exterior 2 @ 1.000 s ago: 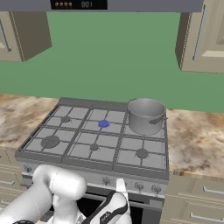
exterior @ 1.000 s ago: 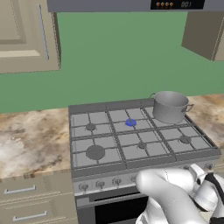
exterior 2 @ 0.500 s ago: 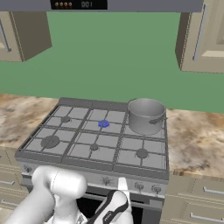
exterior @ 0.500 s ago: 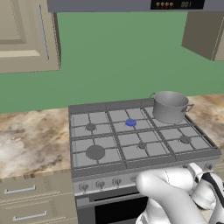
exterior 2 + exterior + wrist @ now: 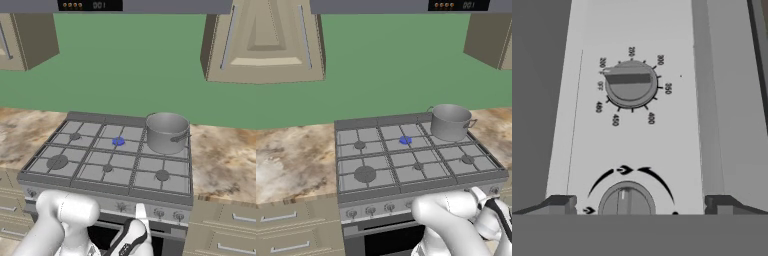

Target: Turn off the rear center burner of the stove.

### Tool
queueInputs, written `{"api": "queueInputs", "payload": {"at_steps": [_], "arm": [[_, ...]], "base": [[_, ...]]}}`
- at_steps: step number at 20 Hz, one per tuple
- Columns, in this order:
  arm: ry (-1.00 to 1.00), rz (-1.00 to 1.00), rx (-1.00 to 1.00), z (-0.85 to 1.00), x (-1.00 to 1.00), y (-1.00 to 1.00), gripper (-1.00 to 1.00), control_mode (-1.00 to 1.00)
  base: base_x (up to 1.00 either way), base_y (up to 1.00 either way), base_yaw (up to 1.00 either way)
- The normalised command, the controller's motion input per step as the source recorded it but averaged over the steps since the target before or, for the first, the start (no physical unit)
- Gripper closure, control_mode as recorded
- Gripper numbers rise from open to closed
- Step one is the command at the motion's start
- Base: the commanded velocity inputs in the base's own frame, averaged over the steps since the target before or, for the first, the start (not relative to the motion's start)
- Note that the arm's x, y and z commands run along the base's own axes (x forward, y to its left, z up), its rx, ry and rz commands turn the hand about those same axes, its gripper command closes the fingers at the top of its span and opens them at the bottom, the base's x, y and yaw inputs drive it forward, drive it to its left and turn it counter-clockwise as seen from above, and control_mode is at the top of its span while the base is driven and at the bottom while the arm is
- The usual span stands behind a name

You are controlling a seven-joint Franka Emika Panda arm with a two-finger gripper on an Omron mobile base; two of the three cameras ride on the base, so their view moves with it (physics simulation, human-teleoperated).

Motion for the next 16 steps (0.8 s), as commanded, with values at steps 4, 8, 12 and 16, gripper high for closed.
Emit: {"api": "queueInputs", "payload": {"at_steps": [4,8,12,16], "arm": [[0.0,-0.01,0.0,-0.18,0.1,-0.11,-1.0,-1.0],[0.0,-0.01,0.0,-0.11,0.14,-0.06,-1.0,-1.0],[0.0,-0.01,0.0,-0.21,0.04,-0.03,-1.0,-1.0],[0.0,-0.02,0.0,-0.22,0.0,0.0,-1.0,-1.0]], "base": [[0.0,0.0,0.0],[0.0,0.0,0.0],[0.0,0.0,0.0],[0.0,0.0,0.0]]}}
